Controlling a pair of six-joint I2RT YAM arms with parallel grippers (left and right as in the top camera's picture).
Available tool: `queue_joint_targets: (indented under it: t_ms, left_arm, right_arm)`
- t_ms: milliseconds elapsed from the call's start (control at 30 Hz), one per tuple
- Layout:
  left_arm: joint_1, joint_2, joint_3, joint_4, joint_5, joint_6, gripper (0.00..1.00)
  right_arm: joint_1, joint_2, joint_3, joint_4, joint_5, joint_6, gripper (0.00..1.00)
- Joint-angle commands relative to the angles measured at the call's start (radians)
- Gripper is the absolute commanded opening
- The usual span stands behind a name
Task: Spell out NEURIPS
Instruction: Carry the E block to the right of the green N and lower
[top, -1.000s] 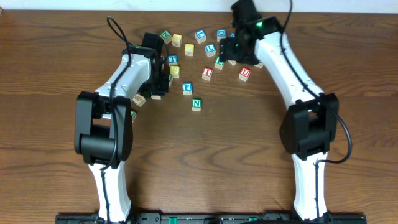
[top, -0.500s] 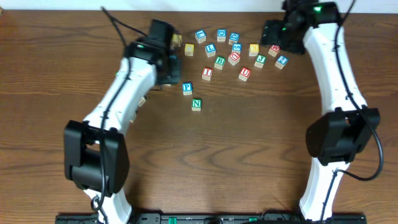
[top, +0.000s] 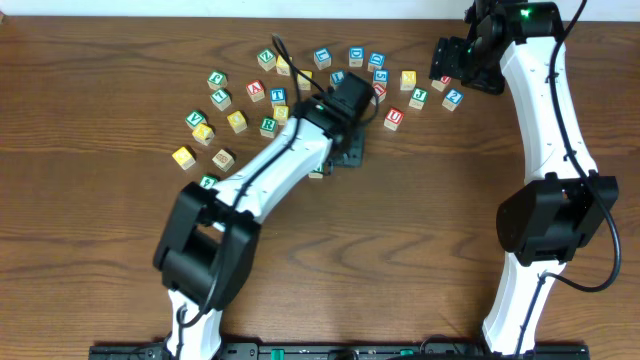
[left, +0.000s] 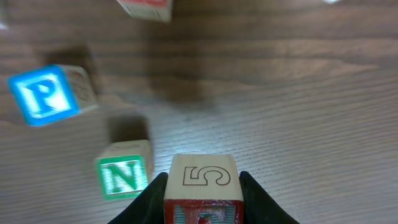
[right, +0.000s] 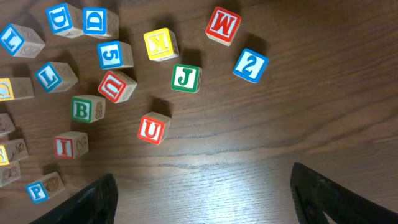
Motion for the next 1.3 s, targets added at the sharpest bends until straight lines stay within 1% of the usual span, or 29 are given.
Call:
queue_joint_targets:
  t_ms: [0,133,800,833,867,900,1267]
  left_arm:
    - [-0.007,0.039,-0.002,-0.002,-0.032,-0.039,0.32]
    - [-0.006,0.075,-0.002,-0.002,-0.051,-0.077,0.32]
    - [-0.006,0.132,-0.004,0.004,-0.085,-0.098,0.33]
    - [-0.006,0.132,-0.004,0.004,-0.085,-0.098,0.33]
    - [-0.006,0.132,-0.004,0.004,-0.085,-0.098,0.39]
    - [-0.006,0.132,-0.004,0.004,-0.085,-0.098,0.39]
    - [-0.006,0.132,-0.004,0.007,-0.085,-0.098,0.4]
  right_arm:
    - [0.0,-0.016,0.012,-0.009,0.005,-0.024,0.84]
    - [0.0,-0.016,0.011,-0.014,0.005,-0.024,0.85]
    - [0.0,-0.016,0.011,-0.024,0.006,-0.024,0.86]
    - [0.0,-0.016,0.011,-0.024,0.006,-0.024,0.86]
    - [0.0,-0.016,0.011,-0.024,0.009,-0.024,0.86]
    - [0.0,-0.016,0.011,-0.024,0.009,-0.024,0.86]
    - [0.0,-0.016,0.011,-0.025,0.009,-0.023,0.86]
